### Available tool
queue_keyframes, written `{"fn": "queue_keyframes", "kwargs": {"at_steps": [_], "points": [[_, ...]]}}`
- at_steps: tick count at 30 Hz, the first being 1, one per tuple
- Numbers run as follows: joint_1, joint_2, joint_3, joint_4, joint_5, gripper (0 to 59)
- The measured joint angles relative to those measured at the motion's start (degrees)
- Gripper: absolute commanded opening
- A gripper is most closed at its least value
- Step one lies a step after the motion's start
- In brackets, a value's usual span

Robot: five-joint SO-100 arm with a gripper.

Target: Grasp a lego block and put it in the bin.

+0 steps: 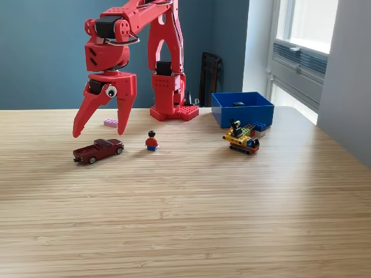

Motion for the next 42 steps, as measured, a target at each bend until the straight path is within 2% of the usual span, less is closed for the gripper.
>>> {"fn": "queue_keyframes", "kwargs": {"at_steps": [4,10,17,20,30,37,39,42], "points": [[-2.1,0.0,0.0,-1.6,7.1,41.0],[-1.8,0.0,4.0,-6.7,15.4,41.1],[-1.6,0.0,10.2,-14.9,24.1,47.8],[-0.5,0.0,10.7,-16.5,26.9,49.3],[4.5,0.0,11.2,-18.9,32.3,48.5],[7.2,0.1,17.1,-25.9,36.9,43.1],[7.4,0.3,17.9,-26.7,38.0,37.9],[7.4,0.4,18.7,-27.5,38.7,24.2]]}}
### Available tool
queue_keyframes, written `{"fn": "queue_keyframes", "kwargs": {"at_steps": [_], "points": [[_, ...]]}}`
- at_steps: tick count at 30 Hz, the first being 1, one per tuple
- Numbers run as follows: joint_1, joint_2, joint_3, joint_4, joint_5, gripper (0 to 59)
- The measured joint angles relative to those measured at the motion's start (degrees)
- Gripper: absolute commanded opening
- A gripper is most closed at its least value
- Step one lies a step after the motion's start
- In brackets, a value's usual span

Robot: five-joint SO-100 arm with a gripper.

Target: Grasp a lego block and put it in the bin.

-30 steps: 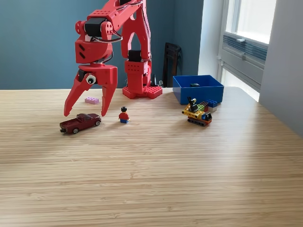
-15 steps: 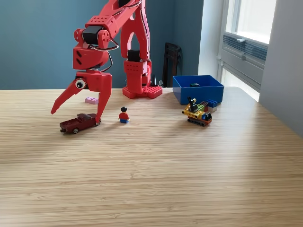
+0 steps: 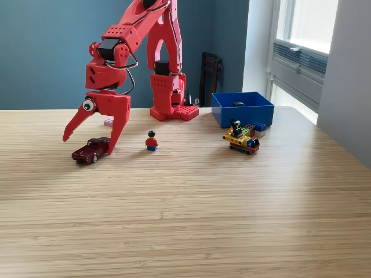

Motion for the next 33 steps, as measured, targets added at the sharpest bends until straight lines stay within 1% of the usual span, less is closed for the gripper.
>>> {"fn": "queue_keyframes", "kwargs": {"at_steps": [2,4,7,10,12,18,22,24,26,30,33], "points": [[0.0,0.0,0.8,-1.1,0.0,15.2],[0.0,0.2,2.0,-2.3,0.0,9.7],[0.1,0.9,3.9,-4.7,-0.6,7.5],[0.1,1.3,5.7,-6.3,0.1,3.8],[0.0,1.3,6.3,-6.9,0.2,0.1],[0.0,1.4,6.3,-7.0,-0.3,0.0],[-0.1,1.4,6.0,-7.0,-3.7,0.0],[-0.3,1.1,5.2,-6.1,-5.1,0.0],[-0.9,0.6,2.9,-2.3,-6.7,0.0],[-2.5,0.4,-2.0,7.6,-9.8,0.0],[-3.0,0.2,-4.9,13.2,-10.2,0.0]]}}
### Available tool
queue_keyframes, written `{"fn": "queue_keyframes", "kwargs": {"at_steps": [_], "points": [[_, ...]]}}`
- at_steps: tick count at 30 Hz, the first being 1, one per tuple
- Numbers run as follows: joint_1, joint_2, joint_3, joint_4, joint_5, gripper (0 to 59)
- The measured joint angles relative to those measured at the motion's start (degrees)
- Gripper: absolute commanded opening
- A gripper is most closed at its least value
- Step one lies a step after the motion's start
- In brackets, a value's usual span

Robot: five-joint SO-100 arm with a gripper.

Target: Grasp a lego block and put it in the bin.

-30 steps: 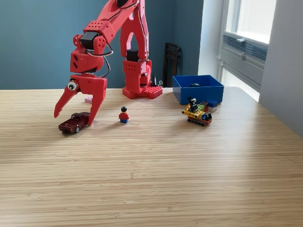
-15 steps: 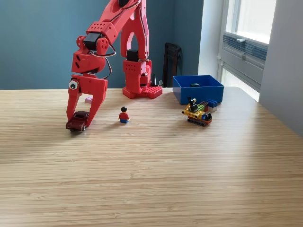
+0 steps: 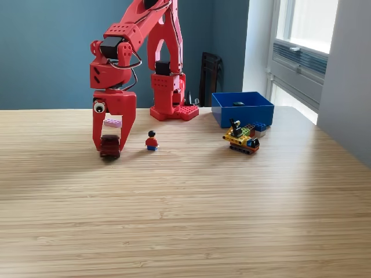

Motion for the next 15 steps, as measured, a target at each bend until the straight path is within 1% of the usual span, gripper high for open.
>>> {"fn": "queue_keyframes", "kwargs": {"at_steps": [4,15], "points": [[0.0,0.0,-5.2,4.5,-0.4,0.0],[-5.8,0.0,-23.1,17.9,-0.4,0.0]]}}
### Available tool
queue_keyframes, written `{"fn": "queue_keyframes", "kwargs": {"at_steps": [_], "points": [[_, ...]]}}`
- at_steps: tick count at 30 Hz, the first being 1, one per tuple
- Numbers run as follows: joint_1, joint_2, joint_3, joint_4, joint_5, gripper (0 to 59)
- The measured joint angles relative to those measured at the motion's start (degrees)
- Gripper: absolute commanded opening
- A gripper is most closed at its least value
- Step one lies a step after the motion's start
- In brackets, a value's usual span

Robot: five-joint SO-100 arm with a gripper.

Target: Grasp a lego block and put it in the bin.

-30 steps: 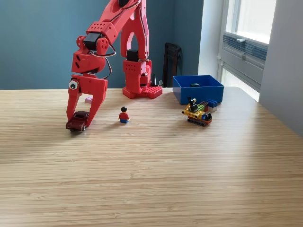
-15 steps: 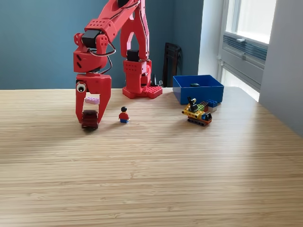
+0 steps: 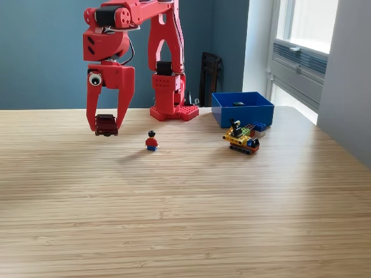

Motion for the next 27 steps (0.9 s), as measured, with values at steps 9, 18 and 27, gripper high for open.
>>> {"fn": "queue_keyframes", "kwargs": {"at_steps": [9,18,27], "points": [[-12.6,0.0,-10.6,10.2,0.3,0.0],[-28.5,0.0,-17.6,17.1,-1.4,0.0],[-45.6,0.0,-18.0,22.0,-7.9,0.0]]}}
